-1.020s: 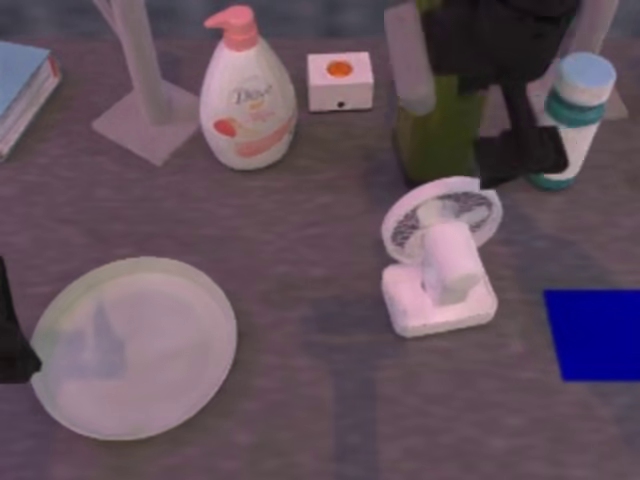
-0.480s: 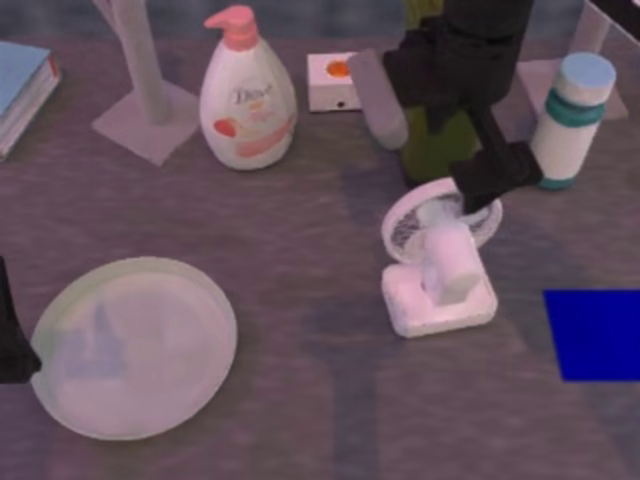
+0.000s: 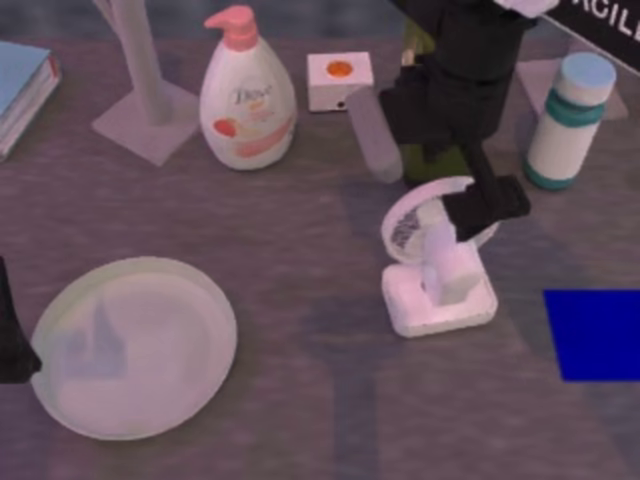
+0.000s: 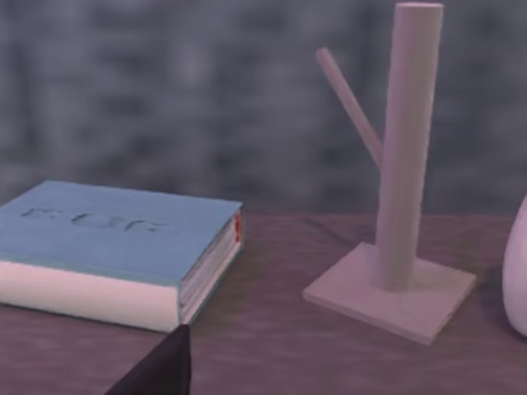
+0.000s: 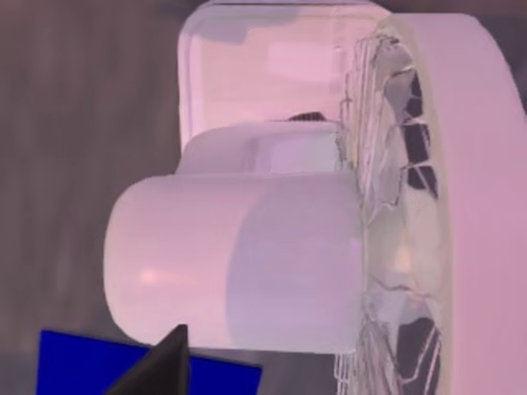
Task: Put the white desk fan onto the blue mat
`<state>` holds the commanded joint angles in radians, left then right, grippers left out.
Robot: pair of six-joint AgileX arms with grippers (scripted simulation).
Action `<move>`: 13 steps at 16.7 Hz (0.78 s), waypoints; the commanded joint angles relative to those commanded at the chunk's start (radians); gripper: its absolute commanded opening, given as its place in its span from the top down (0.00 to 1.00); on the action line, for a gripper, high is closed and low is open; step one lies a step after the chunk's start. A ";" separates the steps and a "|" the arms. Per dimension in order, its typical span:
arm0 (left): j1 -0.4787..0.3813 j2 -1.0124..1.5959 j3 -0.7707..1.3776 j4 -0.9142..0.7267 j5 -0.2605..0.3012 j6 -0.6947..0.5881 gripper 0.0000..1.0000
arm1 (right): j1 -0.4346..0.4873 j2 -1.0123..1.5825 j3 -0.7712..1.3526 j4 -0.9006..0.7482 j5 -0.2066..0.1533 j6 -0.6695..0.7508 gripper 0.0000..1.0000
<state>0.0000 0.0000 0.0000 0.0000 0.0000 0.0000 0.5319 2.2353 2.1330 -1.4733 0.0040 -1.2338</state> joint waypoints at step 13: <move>0.000 0.000 0.000 0.000 0.000 0.000 0.00 | 0.001 -0.014 -0.081 0.073 0.000 0.000 0.45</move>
<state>0.0000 0.0000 0.0000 0.0000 0.0000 0.0000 0.5329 2.2208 2.0524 -1.4008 0.0038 -1.2335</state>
